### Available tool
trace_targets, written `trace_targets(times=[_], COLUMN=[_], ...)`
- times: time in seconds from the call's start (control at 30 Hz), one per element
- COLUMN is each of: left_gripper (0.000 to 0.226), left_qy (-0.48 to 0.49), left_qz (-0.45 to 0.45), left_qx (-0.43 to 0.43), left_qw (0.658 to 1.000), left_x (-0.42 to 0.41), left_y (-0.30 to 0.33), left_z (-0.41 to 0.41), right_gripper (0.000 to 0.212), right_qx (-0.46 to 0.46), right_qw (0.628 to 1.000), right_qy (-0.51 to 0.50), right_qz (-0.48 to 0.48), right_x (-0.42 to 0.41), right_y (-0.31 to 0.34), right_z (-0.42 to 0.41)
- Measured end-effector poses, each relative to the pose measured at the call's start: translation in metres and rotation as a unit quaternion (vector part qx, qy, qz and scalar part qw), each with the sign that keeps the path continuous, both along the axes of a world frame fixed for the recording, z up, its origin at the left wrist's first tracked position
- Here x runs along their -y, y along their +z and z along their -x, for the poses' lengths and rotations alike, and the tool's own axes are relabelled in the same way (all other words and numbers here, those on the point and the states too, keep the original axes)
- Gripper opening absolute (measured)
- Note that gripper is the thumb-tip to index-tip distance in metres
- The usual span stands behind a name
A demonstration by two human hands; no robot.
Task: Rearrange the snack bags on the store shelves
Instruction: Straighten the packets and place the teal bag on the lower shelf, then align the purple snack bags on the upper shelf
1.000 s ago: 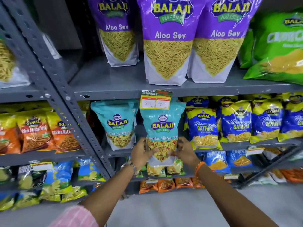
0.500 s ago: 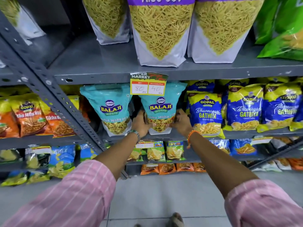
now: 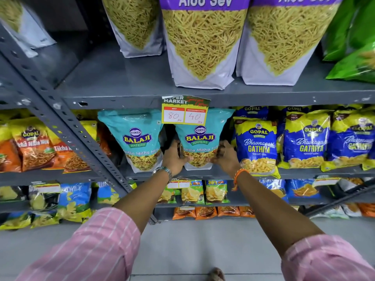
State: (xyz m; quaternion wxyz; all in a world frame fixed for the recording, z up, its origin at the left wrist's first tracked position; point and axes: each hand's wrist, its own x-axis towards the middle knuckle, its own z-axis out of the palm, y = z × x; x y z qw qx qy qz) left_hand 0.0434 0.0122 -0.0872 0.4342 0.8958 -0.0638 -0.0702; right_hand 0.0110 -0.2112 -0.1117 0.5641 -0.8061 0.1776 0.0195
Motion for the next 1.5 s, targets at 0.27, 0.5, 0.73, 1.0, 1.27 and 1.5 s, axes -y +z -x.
trace_targets(times=[0.27,0.5,0.73,1.0,1.27,1.5], left_gripper=[0.082,0.068,0.021,0.069,0.069,0.052], left_qy=[-0.031,-0.228,-0.19,-0.053,-0.112,-0.076], left_qz=[-0.053,-0.099,0.189,0.25,0.253,0.269], left_qx=[-0.002,-0.072,0.097,0.198,0.148,0.178], left_qw=[0.998,0.966,0.959,0.946,0.949,0.943], left_x=[-0.006,-0.052,-0.058,-0.026,-0.013,-0.017], left_y=[0.01,0.123,0.271,0.301,0.29,0.29], left_z=[0.013,0.063,0.094,0.025,0.006,0.015], right_gripper=[0.065,0.068,0.045,0.067,0.069,0.06], right_qx=[-0.029,0.161,0.398,0.391,0.398,0.405], right_qw=[0.996,0.981,0.913,0.914,0.91,0.906], right_qy=[0.023,-0.105,-0.091,-0.058,-0.084,-0.105], right_qz=[0.076,0.005,0.01,0.095,0.084,0.059], right_x=[-0.017,-0.016,-0.042,-0.058,-0.066,-0.072], right_y=[0.053,0.16,0.283,0.305,0.307,0.307], right_z=[0.036,0.103,0.101,0.047,0.043,0.036])
